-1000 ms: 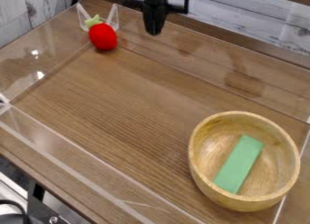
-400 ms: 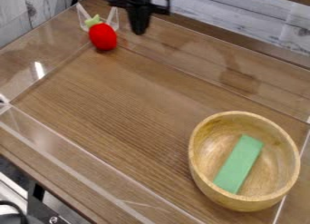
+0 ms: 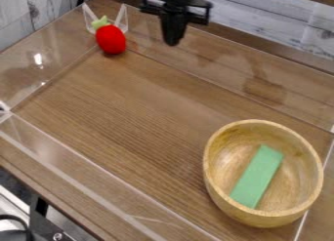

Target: Move the red fruit to the right side of the table

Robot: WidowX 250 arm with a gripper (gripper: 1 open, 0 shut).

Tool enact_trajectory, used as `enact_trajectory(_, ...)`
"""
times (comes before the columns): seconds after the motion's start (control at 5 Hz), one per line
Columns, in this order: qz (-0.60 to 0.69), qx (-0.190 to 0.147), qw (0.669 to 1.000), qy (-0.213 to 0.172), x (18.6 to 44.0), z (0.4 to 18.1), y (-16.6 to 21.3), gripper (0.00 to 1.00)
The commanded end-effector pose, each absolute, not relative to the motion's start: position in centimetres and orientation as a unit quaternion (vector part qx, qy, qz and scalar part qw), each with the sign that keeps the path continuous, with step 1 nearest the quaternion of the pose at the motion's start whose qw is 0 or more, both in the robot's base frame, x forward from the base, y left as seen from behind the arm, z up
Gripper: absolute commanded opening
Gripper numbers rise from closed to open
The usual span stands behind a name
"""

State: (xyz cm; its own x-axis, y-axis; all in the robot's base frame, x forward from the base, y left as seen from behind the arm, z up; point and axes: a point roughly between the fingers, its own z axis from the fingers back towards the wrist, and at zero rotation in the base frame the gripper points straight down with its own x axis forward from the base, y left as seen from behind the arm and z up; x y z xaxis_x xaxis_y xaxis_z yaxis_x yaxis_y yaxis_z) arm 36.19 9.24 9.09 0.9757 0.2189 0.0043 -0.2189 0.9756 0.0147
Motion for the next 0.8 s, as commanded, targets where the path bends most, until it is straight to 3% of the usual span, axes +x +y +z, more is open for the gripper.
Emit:
enact_trajectory(0.0, 0.149, 0.018, 0.988, -0.032, 37.3, 10.6, 12.7, 1.0)
enact_trajectory(0.2, 0.137, 0.017, 0.99, -0.03, 37.7, 9.6, 10.6, 0.0)
enact_trajectory(0.6, 0.141, 0.023, 0.989, -0.029, 37.2, 8.5, 10.7, 0.0)
